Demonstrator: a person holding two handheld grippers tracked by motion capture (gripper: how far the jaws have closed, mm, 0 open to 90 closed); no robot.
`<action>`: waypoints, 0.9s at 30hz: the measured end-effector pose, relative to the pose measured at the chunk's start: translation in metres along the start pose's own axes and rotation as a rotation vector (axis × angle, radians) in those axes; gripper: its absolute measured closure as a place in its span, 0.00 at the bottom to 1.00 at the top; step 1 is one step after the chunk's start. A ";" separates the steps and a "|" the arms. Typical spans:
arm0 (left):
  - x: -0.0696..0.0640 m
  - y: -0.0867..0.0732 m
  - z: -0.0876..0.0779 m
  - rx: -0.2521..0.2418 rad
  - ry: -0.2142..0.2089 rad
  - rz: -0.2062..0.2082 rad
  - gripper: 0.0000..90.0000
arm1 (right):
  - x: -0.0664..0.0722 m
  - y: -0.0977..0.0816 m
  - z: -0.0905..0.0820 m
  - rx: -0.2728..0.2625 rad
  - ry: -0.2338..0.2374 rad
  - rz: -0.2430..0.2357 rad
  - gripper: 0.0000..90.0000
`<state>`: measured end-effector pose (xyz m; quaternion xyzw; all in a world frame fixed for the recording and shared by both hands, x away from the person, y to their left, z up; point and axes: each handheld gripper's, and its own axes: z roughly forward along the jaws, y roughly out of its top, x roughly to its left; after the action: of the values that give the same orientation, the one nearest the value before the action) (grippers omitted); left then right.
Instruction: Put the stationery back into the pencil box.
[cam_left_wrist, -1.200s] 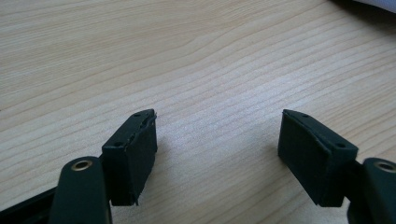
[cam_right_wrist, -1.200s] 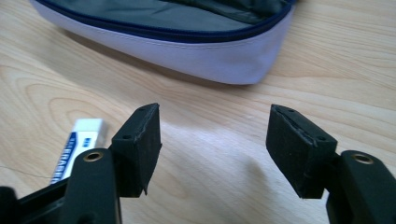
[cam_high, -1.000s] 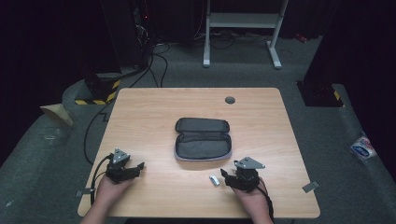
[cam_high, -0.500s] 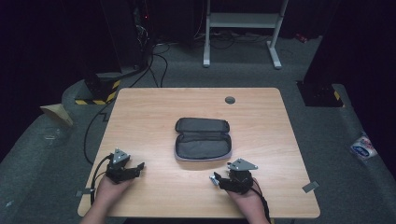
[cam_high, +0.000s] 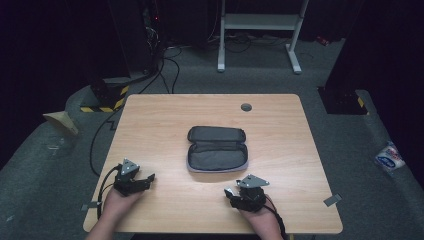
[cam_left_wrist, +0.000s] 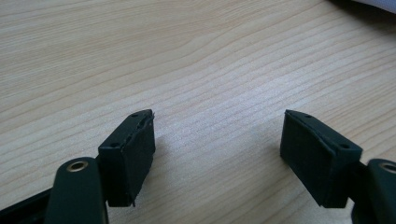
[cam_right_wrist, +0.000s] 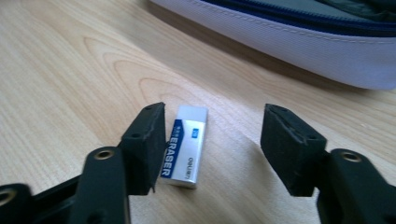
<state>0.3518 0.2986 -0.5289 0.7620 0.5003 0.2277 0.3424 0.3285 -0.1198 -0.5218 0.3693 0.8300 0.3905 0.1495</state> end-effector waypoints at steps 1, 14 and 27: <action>0.000 0.000 0.000 0.001 -0.001 0.001 0.30 | 0.000 0.000 0.000 0.001 0.003 -0.006 0.48; 0.000 0.000 0.000 0.000 0.000 0.000 0.30 | 0.004 0.000 0.001 0.039 0.031 -0.050 0.79; 0.000 0.000 0.000 0.001 -0.001 0.001 0.29 | -0.007 0.000 -0.003 0.037 -0.009 -0.014 0.80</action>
<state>0.3517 0.2986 -0.5288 0.7626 0.4997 0.2273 0.3422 0.3318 -0.1269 -0.5199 0.3678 0.8390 0.3722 0.1493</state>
